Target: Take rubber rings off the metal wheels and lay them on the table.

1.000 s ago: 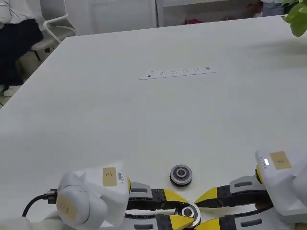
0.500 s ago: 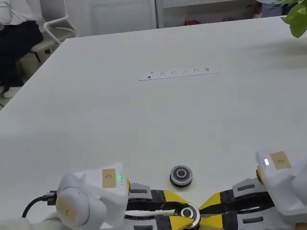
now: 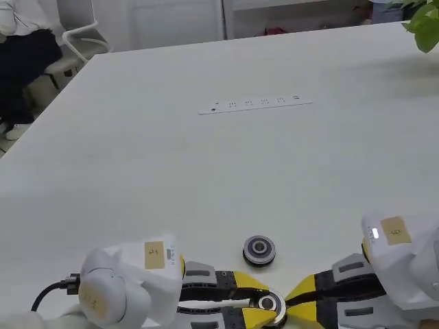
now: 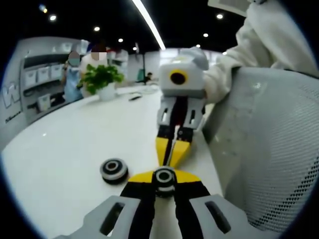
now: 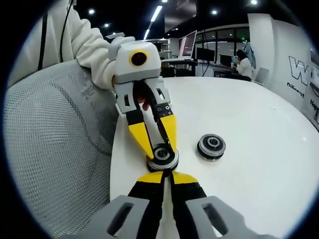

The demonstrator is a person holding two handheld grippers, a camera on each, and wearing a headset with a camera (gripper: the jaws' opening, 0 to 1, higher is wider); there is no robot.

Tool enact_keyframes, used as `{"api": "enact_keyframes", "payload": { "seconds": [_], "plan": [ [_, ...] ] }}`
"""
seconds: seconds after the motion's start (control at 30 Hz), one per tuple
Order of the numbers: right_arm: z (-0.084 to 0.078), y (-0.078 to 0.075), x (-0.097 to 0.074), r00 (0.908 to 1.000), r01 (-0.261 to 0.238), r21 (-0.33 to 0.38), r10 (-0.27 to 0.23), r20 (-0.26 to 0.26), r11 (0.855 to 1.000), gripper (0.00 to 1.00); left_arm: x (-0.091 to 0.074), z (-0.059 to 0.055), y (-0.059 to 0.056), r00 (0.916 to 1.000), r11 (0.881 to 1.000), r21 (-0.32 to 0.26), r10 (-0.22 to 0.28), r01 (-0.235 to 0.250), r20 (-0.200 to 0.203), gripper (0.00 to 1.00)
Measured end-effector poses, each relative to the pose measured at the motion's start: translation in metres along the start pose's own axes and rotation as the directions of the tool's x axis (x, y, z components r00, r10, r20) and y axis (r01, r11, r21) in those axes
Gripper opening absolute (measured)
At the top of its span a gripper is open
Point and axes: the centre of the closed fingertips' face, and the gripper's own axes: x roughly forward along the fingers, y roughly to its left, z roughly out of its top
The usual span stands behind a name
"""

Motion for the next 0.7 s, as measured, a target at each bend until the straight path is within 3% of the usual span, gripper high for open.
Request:
{"api": "enact_keyframes", "payload": {
  "seconds": [0.17,0.37,0.63,0.7],
  "plan": [
    [0.0,-0.001,0.0,0.9997,0.009,-0.05,-0.01,-0.022,0.999,0.02,0.001,0.001,0.0,1.0,1.0,0.0,0.005,-0.005,-0.001,0.15],
    [-0.001,-0.002,0.0,0.9995,0.005,-0.002,-0.005,-0.03,1.0,0.02,0.001,0.002,-0.001,1.0,1.0,-0.001,0.007,-0.007,0.002,0.15],
    [-0.001,-0.012,-0.001,0.9947,0.085,-0.05,-0.088,-0.053,0.995,0.0,0.001,0.001,0.003,0.9999,1.0,0.0,0.016,-0.016,-0.002,0.14],
    [-0.001,-0.013,-0.001,0.9946,0.087,-0.027,-0.089,-0.054,0.996,0.0,0.001,0.001,0.003,0.9999,1.0,0.002,0.016,-0.016,-0.002,0.14]
  ]
}}
